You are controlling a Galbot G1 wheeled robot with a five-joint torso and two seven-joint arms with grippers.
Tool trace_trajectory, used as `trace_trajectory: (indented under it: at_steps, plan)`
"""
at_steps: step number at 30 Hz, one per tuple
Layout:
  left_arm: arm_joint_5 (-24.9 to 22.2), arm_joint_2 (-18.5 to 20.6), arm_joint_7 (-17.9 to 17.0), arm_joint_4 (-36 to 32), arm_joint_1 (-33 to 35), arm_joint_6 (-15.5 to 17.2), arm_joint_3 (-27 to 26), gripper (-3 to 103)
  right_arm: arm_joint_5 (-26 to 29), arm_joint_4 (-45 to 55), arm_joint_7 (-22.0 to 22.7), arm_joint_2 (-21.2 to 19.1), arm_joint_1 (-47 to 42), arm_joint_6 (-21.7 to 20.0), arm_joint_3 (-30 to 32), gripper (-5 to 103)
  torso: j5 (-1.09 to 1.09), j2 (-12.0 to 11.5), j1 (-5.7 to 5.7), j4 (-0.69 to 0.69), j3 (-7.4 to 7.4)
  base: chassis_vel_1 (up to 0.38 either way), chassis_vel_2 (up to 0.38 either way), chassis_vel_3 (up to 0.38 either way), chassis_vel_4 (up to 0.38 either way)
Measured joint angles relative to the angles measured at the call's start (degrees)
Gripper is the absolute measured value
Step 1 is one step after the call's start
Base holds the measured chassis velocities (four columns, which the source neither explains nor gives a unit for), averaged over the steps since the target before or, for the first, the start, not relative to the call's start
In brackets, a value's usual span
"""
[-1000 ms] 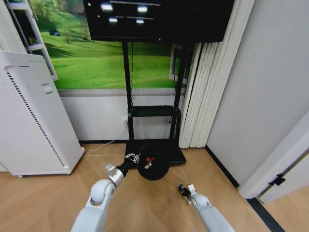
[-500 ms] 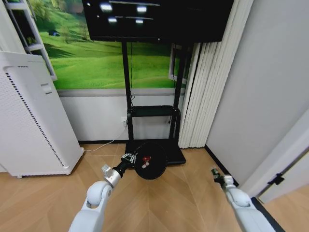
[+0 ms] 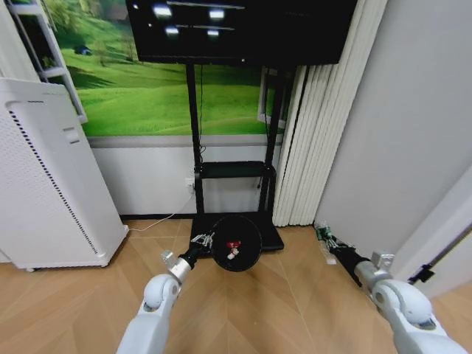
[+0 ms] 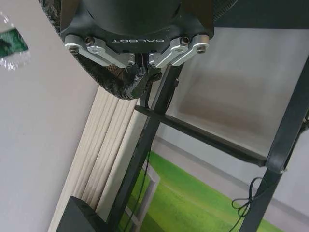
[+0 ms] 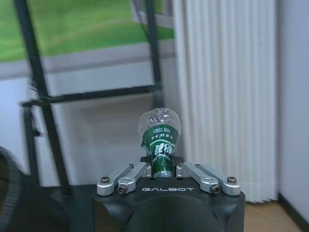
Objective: Pick up the trash bin and place the garbage on the floor into it.
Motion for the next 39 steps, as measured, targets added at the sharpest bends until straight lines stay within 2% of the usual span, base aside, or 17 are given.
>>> trace_trajectory:
  at_steps: [8, 11, 14, 17, 20, 28, 34, 35, 38, 39]
  plan:
    - [0.8, -1.0, 0.7, 2.1, 0.0, 0.0, 0.5, 7, 3.3, 11.6, 1.6, -0.4, 2.5, -3.5, -7.8, 18, -0.01, 0.0, 0.0, 0.01, 0.0, 0.0, 0.0, 0.0, 0.0]
    - [1.2, -1.0, 0.9, 2.4, -0.2, -0.1, 0.6, 7, 3.1, 14.2, -0.5, -0.9, 1.8, -4.2, -11.3, 18, 0.0, 0.0, 0.0, 0.0, 0.0, 0.0, 0.0, 0.0, 0.0]
    - [1.3, -1.0, 1.0, 2.5, -0.3, -0.1, 0.6, 7, 2.6, 14.1, -0.7, -1.5, 1.5, -4.1, -12.8, 18, 0.01, 0.0, 0.0, -0.01, 0.0, 0.0, 0.0, 0.0, 0.0]
    - [1.8, -1.0, 1.4, 2.7, -0.6, -0.2, 1.0, 7, 1.3, 11.8, -0.2, -3.5, 2.5, -3.3, -17.9, 18, 0.01, 0.0, 0.0, 0.0, 0.0, 0.0, 0.0, 0.0, 0.0]
    - [2.3, -1.1, 1.7, 3.1, -0.7, -0.4, 1.4, 7, 0.0, 10.3, 0.5, -3.8, 4.2, -2.9, -20.4, 18, 0.0, 0.0, 0.0, 0.01, 0.0, 0.0, 0.0, 0.0, 0.0]
    - [4.0, -1.7, 2.1, 4.2, -1.2, -0.8, 2.9, 7, -5.1, 6.6, 2.3, -1.2, 8.3, -1.7, -28.8, 18, 0.01, 0.0, 0.0, 0.01, 0.01, 0.0, 0.0, 0.0, 0.0]
    - [4.4, -2.0, 2.1, 4.3, -1.3, -0.8, 3.2, 7, -5.7, 6.3, 2.1, -1.3, 8.7, -1.6, -30.4, 18, 0.0, 0.0, 0.0, 0.01, 0.0, 0.0, 0.0, 0.0, 0.0]
    - [4.5, -2.2, 2.1, 4.1, -1.3, -0.8, 3.3, 7, -6.4, 5.8, 2.0, -1.4, 8.9, -1.6, -30.4, 14, 0.01, 0.0, 0.0, 0.0, 0.0, 0.0, 0.0, 0.0, 0.0]
    - [4.7, -2.5, 2.1, 3.7, -1.3, -0.8, 3.4, 7, -7.4, 5.4, 1.1, -1.5, 9.0, -1.6, -30.1, 20, 0.0, 0.0, 0.0, 0.0, 0.0, 0.0, 0.0, 0.0, 0.0]
    - [4.8, -2.6, 2.1, 3.6, -1.3, -0.8, 3.4, 7, -7.8, 5.4, 1.0, -1.6, 9.0, -1.5, -30.0, 26, 0.0, 0.0, 0.0, 0.0, 0.0, 0.0, 0.0, 0.0, 0.0]
